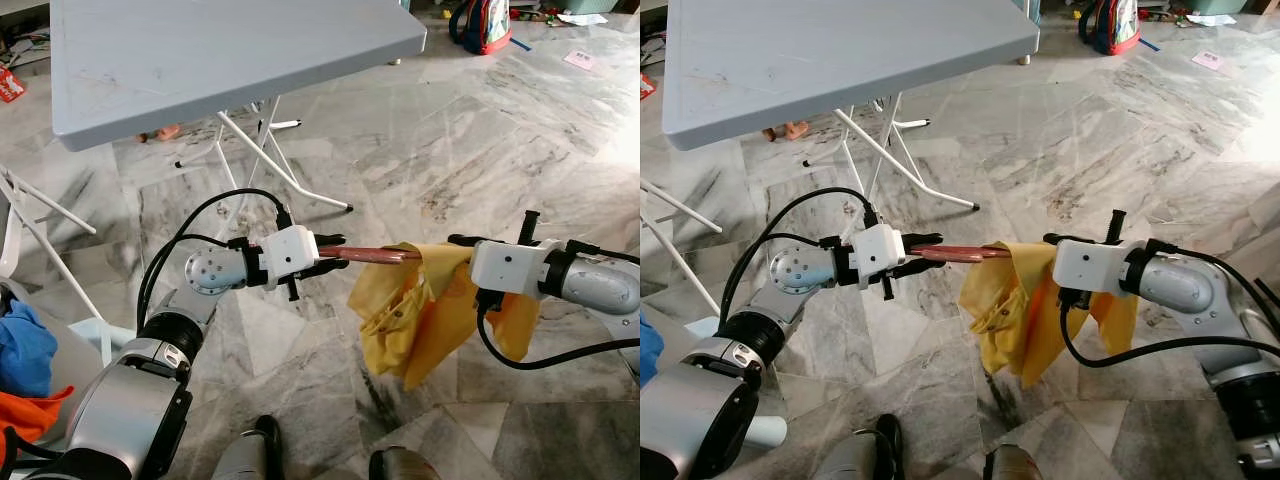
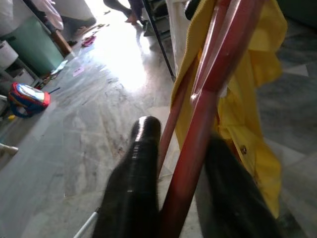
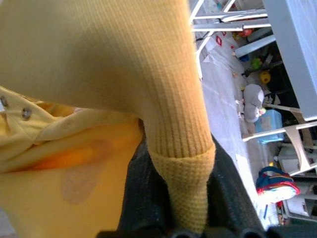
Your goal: Hang hanger
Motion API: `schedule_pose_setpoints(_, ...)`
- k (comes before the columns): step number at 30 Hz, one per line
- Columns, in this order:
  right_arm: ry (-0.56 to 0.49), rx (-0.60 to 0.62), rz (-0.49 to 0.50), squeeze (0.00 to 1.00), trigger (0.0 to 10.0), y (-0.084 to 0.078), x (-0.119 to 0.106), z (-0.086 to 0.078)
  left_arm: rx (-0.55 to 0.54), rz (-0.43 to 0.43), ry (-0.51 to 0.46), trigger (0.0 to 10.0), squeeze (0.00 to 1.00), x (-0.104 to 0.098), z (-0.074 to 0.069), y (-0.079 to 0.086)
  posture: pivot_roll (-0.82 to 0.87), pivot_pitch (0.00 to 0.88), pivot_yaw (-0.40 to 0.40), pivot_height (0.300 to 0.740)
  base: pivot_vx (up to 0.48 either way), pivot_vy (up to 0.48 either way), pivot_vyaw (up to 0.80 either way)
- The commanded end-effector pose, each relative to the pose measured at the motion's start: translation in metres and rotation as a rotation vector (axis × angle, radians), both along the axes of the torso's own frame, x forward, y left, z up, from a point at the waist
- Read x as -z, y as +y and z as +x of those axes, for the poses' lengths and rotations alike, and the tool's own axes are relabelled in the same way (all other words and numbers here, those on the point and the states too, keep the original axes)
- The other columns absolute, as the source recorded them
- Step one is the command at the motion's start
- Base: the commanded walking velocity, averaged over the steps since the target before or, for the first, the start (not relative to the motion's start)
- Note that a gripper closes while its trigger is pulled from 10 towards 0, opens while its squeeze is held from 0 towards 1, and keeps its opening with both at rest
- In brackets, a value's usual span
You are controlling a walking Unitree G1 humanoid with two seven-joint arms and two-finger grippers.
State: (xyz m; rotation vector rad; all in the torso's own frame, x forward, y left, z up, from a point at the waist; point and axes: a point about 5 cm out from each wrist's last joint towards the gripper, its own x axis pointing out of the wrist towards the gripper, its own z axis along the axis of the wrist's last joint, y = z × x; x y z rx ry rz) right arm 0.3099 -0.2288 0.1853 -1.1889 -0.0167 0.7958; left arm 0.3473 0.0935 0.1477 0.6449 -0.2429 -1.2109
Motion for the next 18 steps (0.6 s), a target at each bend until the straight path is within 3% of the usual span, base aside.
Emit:
schedule_pose_setpoints(1, -0.005, -0.041, -0.01, 0.0, 10.0, 0.0045, -0.0005, -0.0019, 0.064, 0.028, -0.023, 0.0, 0.0, -0.0038, -0.0017, -0.0078, -0.21, 0.246, 0.046, 0.74, 0.0, 0.0, 0.0)
schedule_pose_setpoints(18, 0.006, -0.047, 0.004, 0.0, 10.0, 0.0072, 0.001, -0.0013, 0.111, 0.068, 0.016, 0.0, 0.0, -0.0002, -0.0034, -0.0136, -0.21, 0.246, 0.048, 0.74, 0.0, 0.0, 0.0)
